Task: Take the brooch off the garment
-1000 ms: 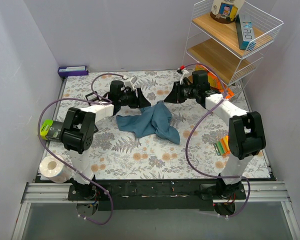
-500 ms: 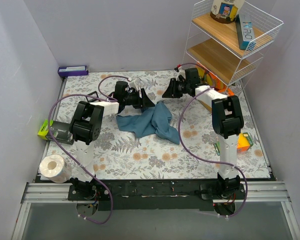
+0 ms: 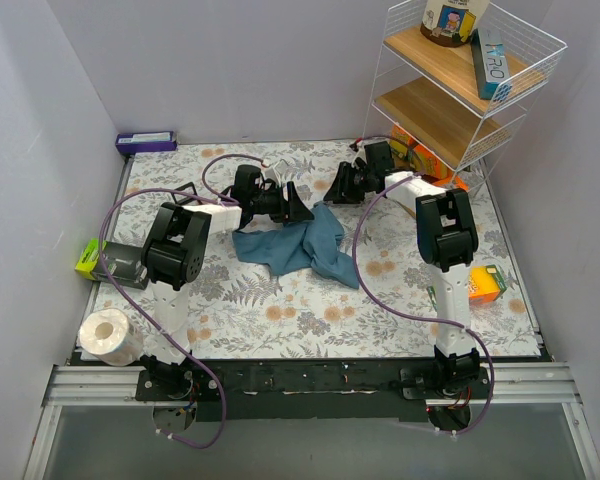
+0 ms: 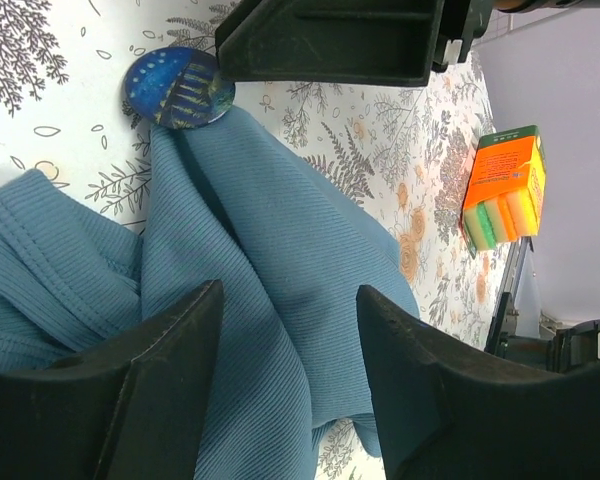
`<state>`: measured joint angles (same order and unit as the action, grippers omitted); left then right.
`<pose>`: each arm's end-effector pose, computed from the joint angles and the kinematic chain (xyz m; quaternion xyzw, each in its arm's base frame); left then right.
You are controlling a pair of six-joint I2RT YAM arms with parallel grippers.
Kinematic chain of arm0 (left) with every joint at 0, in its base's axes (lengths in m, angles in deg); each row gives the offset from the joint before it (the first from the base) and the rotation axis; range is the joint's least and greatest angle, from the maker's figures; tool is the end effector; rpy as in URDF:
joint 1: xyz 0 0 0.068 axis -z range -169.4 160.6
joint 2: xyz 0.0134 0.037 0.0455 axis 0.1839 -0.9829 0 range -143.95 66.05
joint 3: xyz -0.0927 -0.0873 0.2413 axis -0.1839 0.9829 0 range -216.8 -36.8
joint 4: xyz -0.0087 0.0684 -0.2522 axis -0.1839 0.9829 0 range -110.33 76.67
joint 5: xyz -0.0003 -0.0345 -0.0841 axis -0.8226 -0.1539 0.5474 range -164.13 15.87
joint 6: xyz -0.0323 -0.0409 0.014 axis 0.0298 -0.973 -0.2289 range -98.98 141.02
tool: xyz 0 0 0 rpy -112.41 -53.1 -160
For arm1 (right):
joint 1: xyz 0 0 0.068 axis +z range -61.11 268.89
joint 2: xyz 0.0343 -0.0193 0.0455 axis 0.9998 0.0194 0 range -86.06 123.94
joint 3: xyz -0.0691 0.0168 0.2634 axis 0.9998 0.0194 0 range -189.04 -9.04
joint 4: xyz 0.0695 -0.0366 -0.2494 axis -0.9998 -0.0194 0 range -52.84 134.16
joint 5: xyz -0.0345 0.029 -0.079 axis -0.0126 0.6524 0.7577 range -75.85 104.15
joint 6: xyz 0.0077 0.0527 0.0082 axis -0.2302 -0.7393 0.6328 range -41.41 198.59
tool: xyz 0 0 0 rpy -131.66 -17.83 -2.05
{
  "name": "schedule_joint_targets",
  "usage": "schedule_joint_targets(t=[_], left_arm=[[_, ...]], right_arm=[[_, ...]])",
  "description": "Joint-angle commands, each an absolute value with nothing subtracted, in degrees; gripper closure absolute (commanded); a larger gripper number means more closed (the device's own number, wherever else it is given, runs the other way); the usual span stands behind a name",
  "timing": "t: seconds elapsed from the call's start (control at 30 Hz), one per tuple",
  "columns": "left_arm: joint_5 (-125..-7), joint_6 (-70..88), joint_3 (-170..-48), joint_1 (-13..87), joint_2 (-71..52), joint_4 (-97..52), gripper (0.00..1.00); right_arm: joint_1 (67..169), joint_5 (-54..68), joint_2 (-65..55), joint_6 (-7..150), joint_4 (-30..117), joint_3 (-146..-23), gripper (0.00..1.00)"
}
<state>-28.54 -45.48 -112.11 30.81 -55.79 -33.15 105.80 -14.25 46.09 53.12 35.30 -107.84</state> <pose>0.4170 -0.1805 0.1463 -0.1515 0.8193 -0.5469 0.0816 0.4857 0.1654 0.1539 -0.0329 0.8913 0.3511 0.2851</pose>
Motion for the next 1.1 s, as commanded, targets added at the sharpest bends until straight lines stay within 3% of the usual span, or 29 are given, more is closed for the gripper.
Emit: schedule_joint_targets(t=[0.0, 0.33, 0.43, 0.47, 0.7, 0.93, 0.97, 1.07], left_arm=[[-27.72, -43.94, -111.6, 31.16, -53.65, -31.58, 0.45], [-28.6, -41.56, -110.64, 31.69, -53.04, -29.65, 0.45], [-29.13, -40.78, -110.02, 31.69, -51.81, -28.86, 0.45], [-29.13, -40.6, -109.5, 31.69, -51.11, -28.51, 0.44], [-28.96, -38.58, -108.35, 30.9, -45.93, -26.13, 0.46], [-28.43, -22.51, -108.35, 29.94, -34.78, -18.16, 0.46], [-28.51, -20.49, -108.17, 30.2, -33.97, -17.35, 0.39], [-30.52, -9.78, -107.03, 32.56, -30.29, -15.5, 0.37]], right_arm=[[106.38, -15.38, 48.05, 48.98, 35.81, -108.88, 0.53], [106.91, -20.74, 51.04, 45.2, 41.61, -108.62, 0.73], [106.73, -22.76, 50.44, 44.93, 43.63, -108.36, 0.87], [106.65, -24.85, 50.08, 45.45, 45.46, -107.92, 0.98], [104.89, -37.26, 42.0, 50.29, 57.08, -101.77, 0.99], [104.45, -37.28, 26.73, 52.41, 48.04, -93.51, 0.99], [104.45, -34.39, 25.22, 50.14, 44.38, -91.5, 0.99], [104.45, -31.48, 20.12, 48.53, 39.87, -86.85, 0.99]])
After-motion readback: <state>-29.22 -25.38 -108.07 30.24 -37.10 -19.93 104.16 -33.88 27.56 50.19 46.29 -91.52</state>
